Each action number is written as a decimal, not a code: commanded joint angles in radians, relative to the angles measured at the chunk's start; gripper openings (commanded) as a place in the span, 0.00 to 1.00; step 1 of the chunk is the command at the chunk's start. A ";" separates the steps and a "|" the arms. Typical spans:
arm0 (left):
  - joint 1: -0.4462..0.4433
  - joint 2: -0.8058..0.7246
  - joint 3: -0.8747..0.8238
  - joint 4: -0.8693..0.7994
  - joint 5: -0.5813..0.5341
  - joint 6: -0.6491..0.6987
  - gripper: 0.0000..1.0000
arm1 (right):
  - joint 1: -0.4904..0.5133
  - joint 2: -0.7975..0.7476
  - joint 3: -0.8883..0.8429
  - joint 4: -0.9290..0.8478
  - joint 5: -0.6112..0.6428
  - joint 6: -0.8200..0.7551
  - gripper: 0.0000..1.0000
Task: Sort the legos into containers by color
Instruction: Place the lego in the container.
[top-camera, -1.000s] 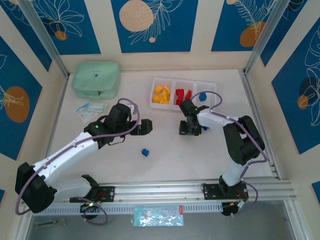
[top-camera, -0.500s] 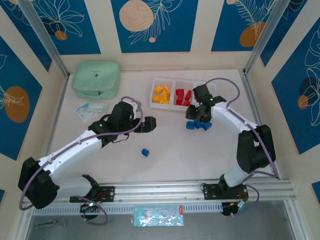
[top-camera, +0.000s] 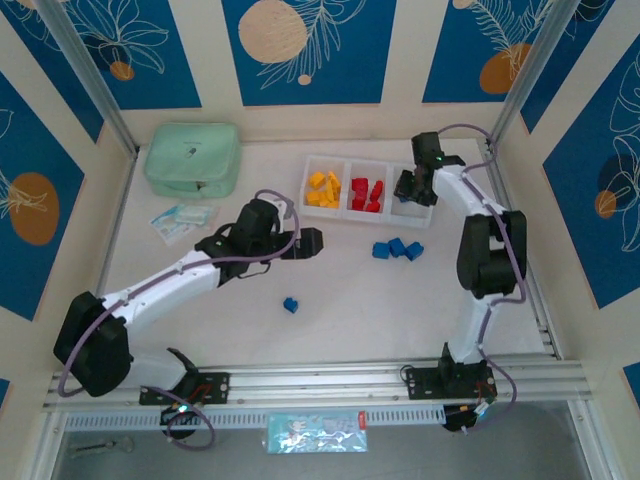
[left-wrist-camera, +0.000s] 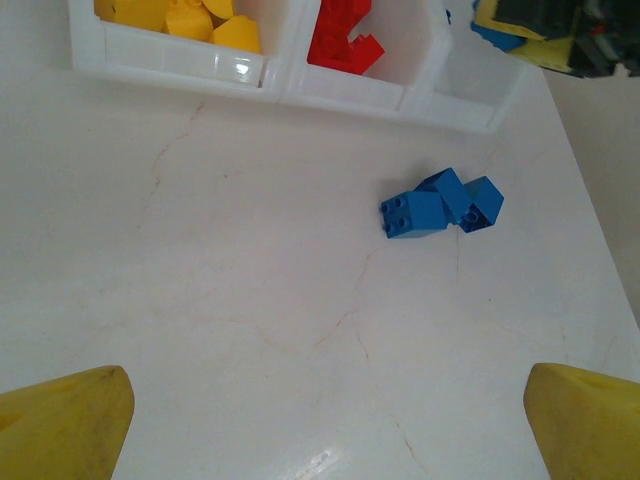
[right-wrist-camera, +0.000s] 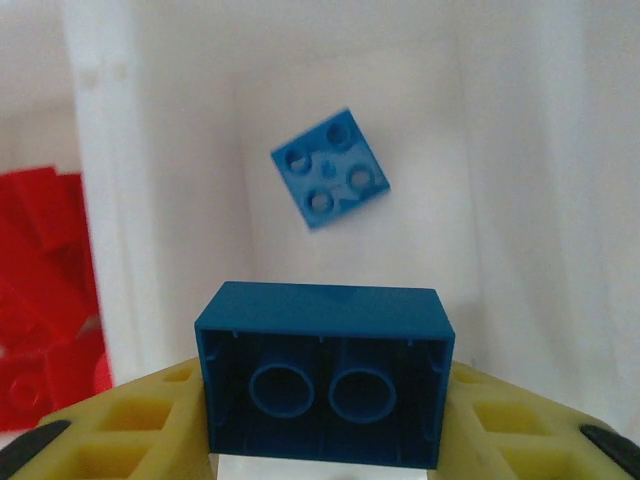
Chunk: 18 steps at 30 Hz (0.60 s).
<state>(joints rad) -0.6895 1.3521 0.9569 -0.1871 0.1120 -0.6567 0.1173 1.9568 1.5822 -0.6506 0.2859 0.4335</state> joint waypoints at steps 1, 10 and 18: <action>0.005 0.015 0.045 0.016 0.008 -0.008 1.00 | -0.001 0.055 0.081 -0.053 0.029 -0.032 0.49; 0.006 0.010 0.059 0.000 0.027 -0.001 1.00 | 0.016 -0.053 0.037 -0.069 0.045 -0.019 0.68; 0.002 -0.040 0.003 -0.019 0.074 -0.013 1.00 | 0.008 -0.265 -0.280 -0.088 0.028 0.142 0.76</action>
<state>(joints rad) -0.6895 1.3525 0.9779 -0.1928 0.1478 -0.6571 0.1249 1.7294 1.3865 -0.6998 0.3183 0.4976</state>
